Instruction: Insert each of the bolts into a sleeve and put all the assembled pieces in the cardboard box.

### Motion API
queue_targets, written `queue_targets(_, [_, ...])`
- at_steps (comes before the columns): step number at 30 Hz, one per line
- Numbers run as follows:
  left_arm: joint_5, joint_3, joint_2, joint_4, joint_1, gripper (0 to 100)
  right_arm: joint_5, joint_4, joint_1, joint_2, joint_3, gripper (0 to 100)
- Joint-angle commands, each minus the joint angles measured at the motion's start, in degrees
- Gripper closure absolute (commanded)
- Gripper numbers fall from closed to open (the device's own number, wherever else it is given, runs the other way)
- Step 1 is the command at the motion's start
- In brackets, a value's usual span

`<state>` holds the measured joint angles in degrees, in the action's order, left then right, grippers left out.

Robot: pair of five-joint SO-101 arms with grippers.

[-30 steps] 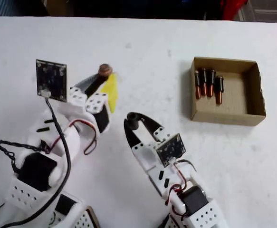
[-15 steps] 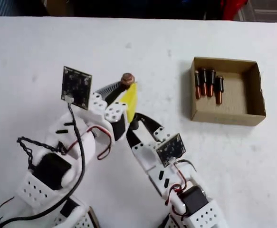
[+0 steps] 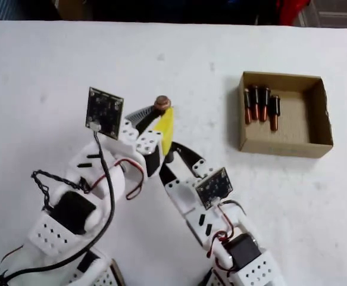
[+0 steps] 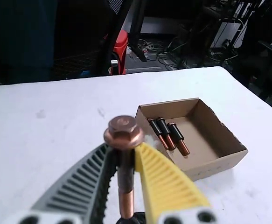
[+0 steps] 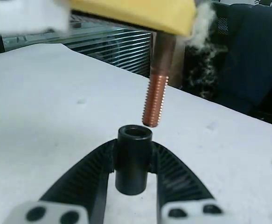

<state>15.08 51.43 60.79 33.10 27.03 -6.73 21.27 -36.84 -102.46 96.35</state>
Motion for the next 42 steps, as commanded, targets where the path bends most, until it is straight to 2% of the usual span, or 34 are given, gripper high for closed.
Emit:
queue_targets(1, [-0.79, -0.79, 1.71, -2.73, 0.84, 98, 0.44, -1.36, -0.22, -0.57, 0.53, 98.2])
queue_targets(12, [-0.62, -0.79, 1.80, -2.55, 0.92, 98, 0.70, -1.63, 3.12, -0.57, 0.53, 98.2])
queue_targets(20, [-0.88, -0.44, 1.80, -2.37, 4.70, 98, 0.70, -1.45, 3.30, -0.57, 0.53, 98.2])
queue_targets(42, [-0.97, -0.35, 1.71, -2.73, 4.35, 98, 0.70, -1.36, 5.14, -0.66, 0.53, 98.2])
